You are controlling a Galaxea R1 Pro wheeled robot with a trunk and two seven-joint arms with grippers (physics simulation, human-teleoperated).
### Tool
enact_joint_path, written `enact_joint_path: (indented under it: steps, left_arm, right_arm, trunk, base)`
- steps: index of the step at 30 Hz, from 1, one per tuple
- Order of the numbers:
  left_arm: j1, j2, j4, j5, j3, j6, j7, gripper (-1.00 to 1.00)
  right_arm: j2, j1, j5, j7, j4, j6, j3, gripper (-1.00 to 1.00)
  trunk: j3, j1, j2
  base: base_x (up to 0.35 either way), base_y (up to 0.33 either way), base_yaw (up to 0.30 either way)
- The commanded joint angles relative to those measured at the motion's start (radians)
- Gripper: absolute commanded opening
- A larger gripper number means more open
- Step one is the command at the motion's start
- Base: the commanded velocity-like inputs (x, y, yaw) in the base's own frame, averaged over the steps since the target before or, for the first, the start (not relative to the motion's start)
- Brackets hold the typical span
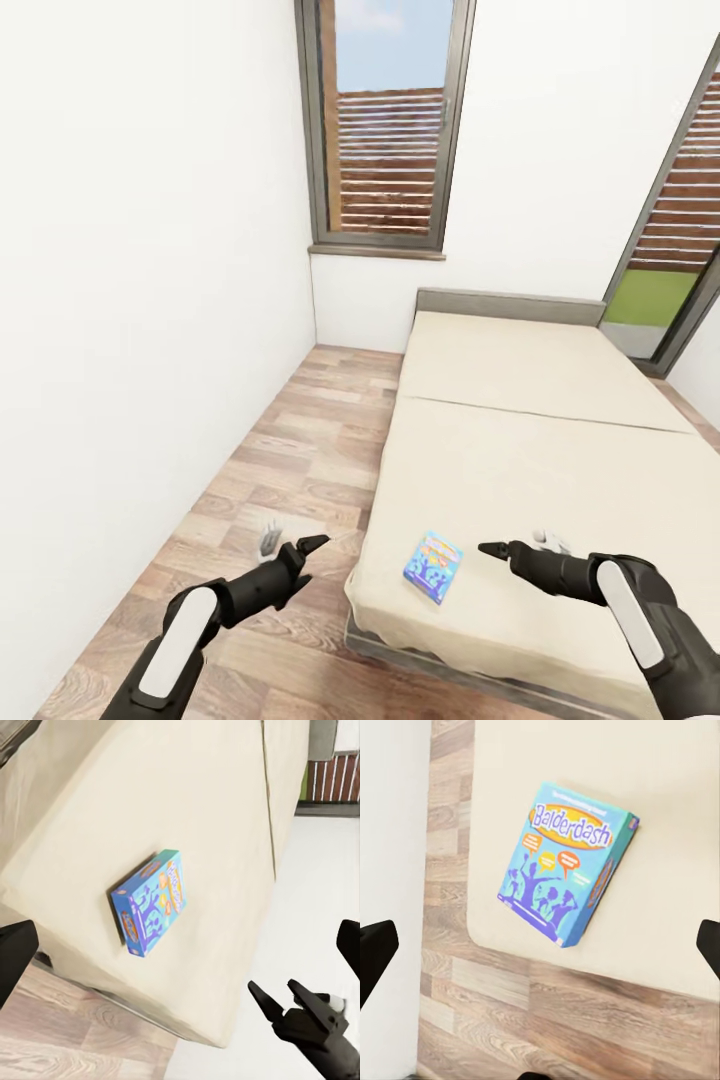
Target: Put all the toys in the child's room - the three board games (two on the bed and one on the table), the two jigsaw puzzles on the table, and the tennis ball on the table - inside the toy box on the table in the child's room.
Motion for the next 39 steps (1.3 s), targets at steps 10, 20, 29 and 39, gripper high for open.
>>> enact_joint_path:
  steps: [10,20,29,39]
  left_arm:
    - [0.072,0.036,-0.115,0.076,0.07,0.043,-0.003,1.0]
    - [0.083,0.041,-0.118,0.082,0.082,0.043,0.01,1.0]
    - [0.083,0.04,-0.111,0.081,0.082,0.04,0.013,1.0]
    - [0.081,0.035,-0.107,0.079,0.08,0.036,0.02,1.0]
  right_arm:
    - [0.007,-0.001,0.03,0.011,0.004,-0.028,0.074,1.0]
    - [0.008,-0.001,0.033,0.012,0.0,-0.035,0.086,1.0]
    - [0.008,-0.002,0.034,0.014,-0.008,-0.036,0.091,1.0]
    - [0.008,-0.001,0.034,0.018,-0.022,-0.036,0.088,1.0]
  trunk:
    - [-0.032,0.038,-0.071]
    - [-0.064,0.077,-0.141]
    - [-0.087,0.111,-0.204]
    - [-0.111,0.15,-0.274]
  base:
    - [0.0,0.0,-0.004]
    - [0.0,0.0,-0.001]
    - [0.0,0.0,-0.098]
    - [0.0,0.0,-0.123]
